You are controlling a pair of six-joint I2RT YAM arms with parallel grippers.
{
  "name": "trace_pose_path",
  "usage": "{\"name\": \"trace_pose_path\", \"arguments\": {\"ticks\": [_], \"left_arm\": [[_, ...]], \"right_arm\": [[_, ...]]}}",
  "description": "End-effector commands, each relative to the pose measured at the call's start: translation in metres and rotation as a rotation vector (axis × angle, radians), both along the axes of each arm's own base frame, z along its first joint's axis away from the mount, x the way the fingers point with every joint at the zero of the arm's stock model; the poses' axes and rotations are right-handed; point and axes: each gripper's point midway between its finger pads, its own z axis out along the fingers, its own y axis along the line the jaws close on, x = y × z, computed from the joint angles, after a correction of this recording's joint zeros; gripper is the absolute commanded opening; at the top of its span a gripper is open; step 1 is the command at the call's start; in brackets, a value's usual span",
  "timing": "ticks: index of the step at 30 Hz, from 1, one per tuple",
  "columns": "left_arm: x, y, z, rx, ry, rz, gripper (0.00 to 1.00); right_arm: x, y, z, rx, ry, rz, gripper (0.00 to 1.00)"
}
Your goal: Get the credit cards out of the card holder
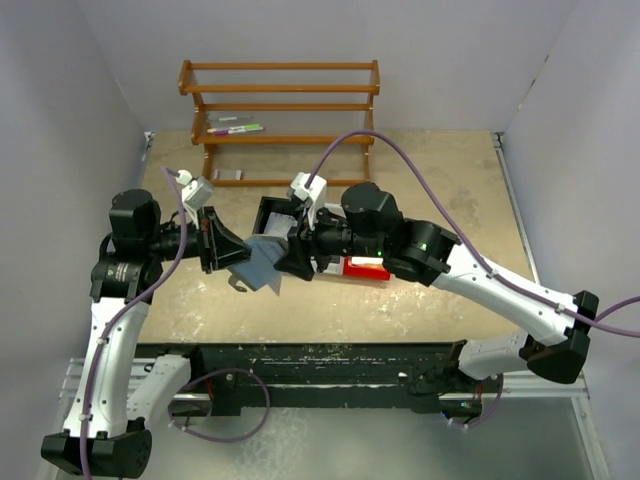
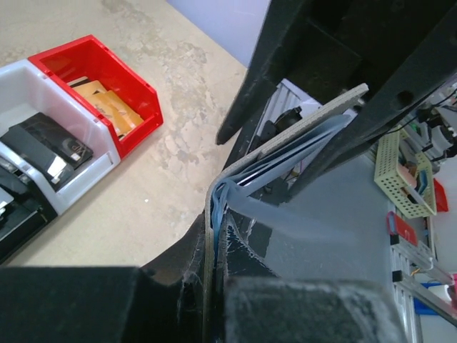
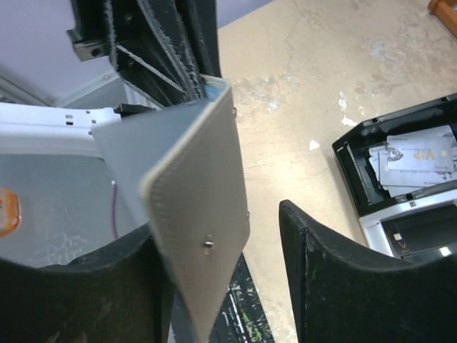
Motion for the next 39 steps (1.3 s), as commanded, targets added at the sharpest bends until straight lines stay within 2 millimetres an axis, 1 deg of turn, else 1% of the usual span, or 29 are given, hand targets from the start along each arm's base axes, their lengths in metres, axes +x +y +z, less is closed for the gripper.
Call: {"name": "trace_pose_path", "arguments": {"ticks": [1,3,6,7,9,10,12,13,16,17,18,19,20,22,26,29,32,39], "left_arm": [[-0.011,-0.005,0.031,-0.075,-0.026,-0.045,0.0],[-0.012,-0.006,0.038,-0.092,-0.023,-0.047,0.0],[-0.017,-0.007,0.046,-0.111,-0.024,-0.062,0.0],[-0.019,-0.007,0.048,-0.113,-0.028,-0.064,0.0],[-0.02,-0.007,0.048,-0.114,-0.032,-0.068,0.0],[-0.021,-0.007,0.048,-0.113,-0.035,-0.068,0.0],[-0.02,-0.007,0.047,-0.107,-0.03,-0.065,0.0],[-0.019,-0.006,0.047,-0.103,-0.033,-0.062,0.05],[-0.012,-0.005,0.046,-0.081,-0.052,-0.028,0.37],[-0.008,-0.004,0.046,-0.072,-0.058,-0.007,0.44],[-0.005,-0.002,0.048,-0.06,-0.07,0.016,0.5],[0.0,-0.001,0.049,-0.048,-0.077,0.042,0.57],[0.004,0.001,0.05,-0.036,-0.09,0.064,0.61],[0.01,0.003,0.055,-0.025,-0.103,0.101,0.64],[0.006,-0.001,0.062,-0.068,-0.078,0.074,0.69],[0.005,-0.003,0.063,-0.101,-0.045,0.052,0.72],[0.007,-0.004,0.061,-0.107,-0.027,0.05,0.72],[0.007,-0.004,0.068,-0.107,-0.049,0.049,0.73]], "right_arm": [[0.013,-0.008,0.024,0.063,-0.044,-0.101,0.66],[0.018,-0.009,0.018,0.058,-0.032,-0.139,0.72],[0.02,-0.011,0.016,0.078,-0.022,-0.168,0.73],[0.019,-0.011,0.018,0.096,-0.024,-0.164,0.7],[0.004,-0.012,0.024,0.137,0.009,-0.105,0.59],[0.002,-0.013,0.034,0.177,-0.003,-0.096,0.53],[-0.004,-0.015,0.048,0.221,-0.026,-0.071,0.41],[-0.007,-0.017,0.053,0.235,-0.034,-0.06,0.35],[-0.01,-0.02,0.059,0.243,-0.052,-0.048,0.09],[-0.01,-0.021,0.059,0.238,-0.056,-0.045,0.02],[-0.011,-0.022,0.058,0.229,-0.057,-0.043,0.0],[-0.011,-0.023,0.057,0.223,-0.059,-0.041,0.0],[-0.011,-0.023,0.056,0.213,-0.06,-0.04,0.0],[-0.011,-0.024,0.054,0.203,-0.065,-0.038,0.0],[-0.01,-0.023,0.049,0.187,-0.063,-0.037,0.0],[-0.006,-0.023,0.045,0.165,-0.067,-0.054,0.0],[-0.005,-0.024,0.046,0.157,-0.079,-0.056,0.0],[-0.004,-0.03,0.047,0.136,-0.106,-0.063,0.0]]}}
